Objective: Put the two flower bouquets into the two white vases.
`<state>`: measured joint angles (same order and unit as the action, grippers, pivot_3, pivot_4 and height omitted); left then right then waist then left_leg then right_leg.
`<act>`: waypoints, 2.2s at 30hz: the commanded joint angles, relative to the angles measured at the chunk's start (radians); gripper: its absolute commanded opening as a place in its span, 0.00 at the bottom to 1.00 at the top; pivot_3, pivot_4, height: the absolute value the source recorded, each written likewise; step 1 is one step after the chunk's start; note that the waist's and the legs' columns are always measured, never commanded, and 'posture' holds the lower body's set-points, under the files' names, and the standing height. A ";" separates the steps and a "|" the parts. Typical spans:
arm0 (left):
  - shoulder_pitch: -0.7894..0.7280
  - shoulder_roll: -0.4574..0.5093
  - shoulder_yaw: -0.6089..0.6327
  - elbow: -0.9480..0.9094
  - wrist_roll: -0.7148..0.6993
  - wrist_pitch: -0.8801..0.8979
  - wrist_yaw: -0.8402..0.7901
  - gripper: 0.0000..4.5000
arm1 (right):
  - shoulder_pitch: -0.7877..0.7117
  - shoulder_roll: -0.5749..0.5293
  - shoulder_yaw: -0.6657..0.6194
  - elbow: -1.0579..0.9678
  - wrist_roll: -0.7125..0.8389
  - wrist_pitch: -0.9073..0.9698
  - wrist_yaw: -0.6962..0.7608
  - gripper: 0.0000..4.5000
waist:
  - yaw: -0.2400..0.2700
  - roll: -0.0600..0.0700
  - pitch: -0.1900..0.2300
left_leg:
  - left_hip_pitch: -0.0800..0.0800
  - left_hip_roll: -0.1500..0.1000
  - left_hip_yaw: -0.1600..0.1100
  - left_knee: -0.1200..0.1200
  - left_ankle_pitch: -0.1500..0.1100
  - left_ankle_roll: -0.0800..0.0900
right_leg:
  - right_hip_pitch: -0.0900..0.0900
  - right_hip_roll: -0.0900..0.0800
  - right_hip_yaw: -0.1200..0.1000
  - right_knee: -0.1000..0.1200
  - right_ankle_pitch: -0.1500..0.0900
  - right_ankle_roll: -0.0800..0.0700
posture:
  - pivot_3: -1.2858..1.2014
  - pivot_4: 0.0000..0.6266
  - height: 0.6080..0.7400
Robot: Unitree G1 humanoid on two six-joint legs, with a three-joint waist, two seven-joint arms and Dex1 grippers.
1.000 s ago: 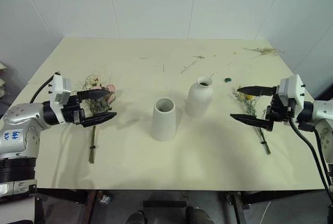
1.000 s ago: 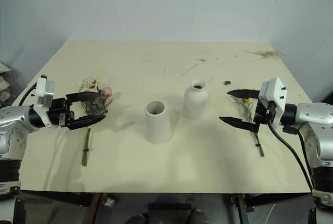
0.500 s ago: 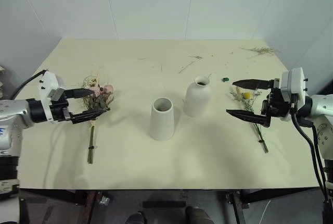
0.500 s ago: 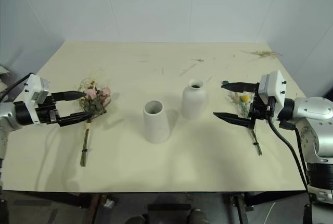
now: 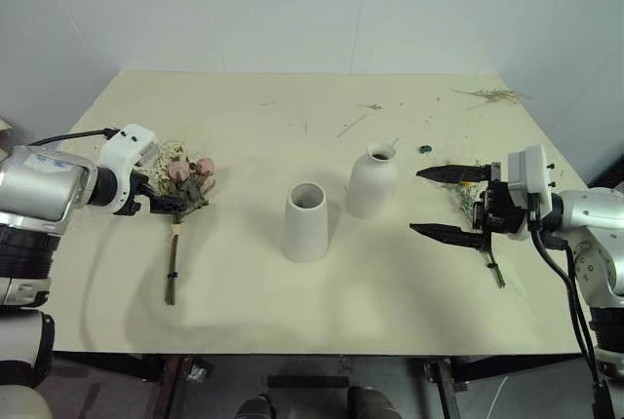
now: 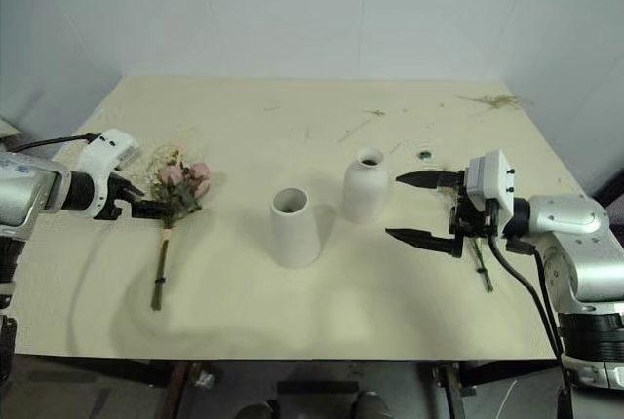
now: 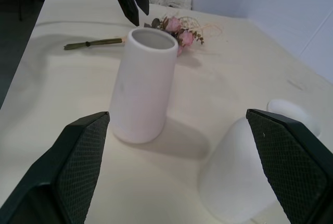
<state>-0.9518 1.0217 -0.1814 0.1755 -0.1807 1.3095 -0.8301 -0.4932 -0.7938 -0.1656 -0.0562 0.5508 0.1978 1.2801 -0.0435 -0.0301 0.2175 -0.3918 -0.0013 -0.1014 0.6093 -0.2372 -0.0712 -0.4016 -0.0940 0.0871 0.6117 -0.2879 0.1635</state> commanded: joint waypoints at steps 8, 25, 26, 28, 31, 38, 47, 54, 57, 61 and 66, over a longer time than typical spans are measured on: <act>-0.120 0.018 -0.089 -0.069 -0.003 0.290 0.109 1.00 | 0.077 0.029 -0.037 -0.151 0.033 -0.002 -0.089 0.99 | -0.011 0.000 0.000 | -0.001 0.000 0.000 0.000 0.000 0.000 | -0.002 0.000 0.000 0.002 -0.001 0.000 | 0.52 0.24 1.00; 0.067 -0.065 0.025 -0.063 -0.134 0.305 0.303 1.00 | 0.133 0.020 -0.059 -0.237 0.066 0.024 -0.159 0.99 | -0.005 -0.001 0.000 | -0.006 -0.001 -0.001 0.005 0.002 -0.002 | -0.010 0.000 0.001 0.010 -0.001 -0.001 | 0.52 0.24 1.00; 0.073 -0.102 0.049 -0.050 -0.125 0.305 0.326 1.00 | 0.138 0.018 -0.064 -0.249 0.069 0.030 -0.164 0.99 | -0.002 -0.001 0.000 | -0.006 -0.001 -0.001 0.005 0.002 -0.002 | -0.010 0.000 0.001 0.010 -0.001 -0.001 | 0.52 0.24 1.00; 0.083 -0.138 0.067 -0.033 -0.126 0.305 0.348 1.00 | 0.147 0.016 -0.071 -0.266 0.074 0.038 -0.174 0.99 | 0.006 -0.001 0.000 | -0.006 -0.001 -0.001 0.005 0.002 -0.002 | -0.010 0.000 0.001 0.010 -0.001 -0.001 | 0.52 0.24 1.00; 0.100 -0.160 0.089 -0.021 -0.119 0.305 0.374 1.00 | 0.155 0.014 -0.075 -0.282 0.076 0.049 -0.186 0.99 | 0.009 -0.001 0.000 | -0.006 -0.001 -0.001 0.005 0.002 -0.002 | -0.010 0.000 0.001 0.010 -0.001 -0.001 | 0.52 0.24 1.00; 0.112 -0.176 0.116 -0.002 -0.132 0.305 0.399 0.73 | 0.171 0.012 -0.083 -0.306 0.083 0.065 -0.202 1.00 | 0.012 -0.001 0.000 | -0.003 -0.001 -0.001 0.005 0.002 -0.002 | -0.008 0.000 0.001 0.012 -0.001 -0.002 | 0.52 0.24 1.00; 0.092 -0.175 0.109 0.022 -0.133 0.298 0.392 0.11 | 0.184 -0.019 -0.114 -0.310 0.101 0.076 -0.190 1.00 | 0.015 -0.001 0.000 | -0.004 -0.001 -0.001 0.005 0.002 -0.002 | -0.007 0.000 0.001 0.010 -0.001 -0.002 | 0.52 0.24 1.00; 0.058 -0.240 0.188 0.113 -0.100 0.205 0.431 0.01 | 0.199 -0.048 -0.140 -0.333 0.128 0.104 -0.189 1.00 | 0.019 -0.001 0.000 | -0.001 -0.001 -0.001 0.005 0.003 -0.002 | -0.005 -0.001 0.001 0.011 -0.001 -0.002 | 0.52 0.24 1.00; 0.019 -0.320 0.315 0.157 -0.114 0.008 0.453 0.01 | 0.223 -0.084 -0.192 -0.384 0.205 0.170 -0.190 1.00 | 0.028 -0.001 0.000 | 0.000 -0.001 -0.001 0.005 0.004 -0.003 | -0.004 -0.001 0.001 0.011 0.000 -0.002 | 0.52 0.24 1.00; -0.022 -0.442 0.497 0.185 -0.207 -0.339 0.408 0.01 | 0.238 -0.128 -0.256 -0.420 0.291 0.242 -0.199 1.00 | 0.035 -0.003 -0.001 | -0.001 -0.001 0.000 0.005 0.004 -0.004 | -0.003 -0.001 0.000 0.007 0.003 -0.002 | 0.52 0.24 1.00; -0.058 -0.498 0.587 0.184 -0.333 -0.531 0.249 0.01 | 0.199 -0.174 -0.312 -0.496 0.462 0.367 -0.287 1.00 | 0.027 -0.003 -0.001 | -0.002 0.000 0.001 0.005 0.003 -0.004 | -0.004 -0.001 0.000 0.006 0.004 -0.002 | 0.52 0.24 1.00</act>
<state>-0.9871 0.5226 0.3738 0.3801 -0.4662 0.8367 -0.5286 -0.2807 -0.9456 -0.4333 -0.5073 0.9448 0.5338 1.0216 -0.0168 -0.0327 0.2168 -0.3941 -0.0017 -0.1006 0.6134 -0.2339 -0.0747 -0.4059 -0.0952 0.0873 0.6171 -0.2844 0.1618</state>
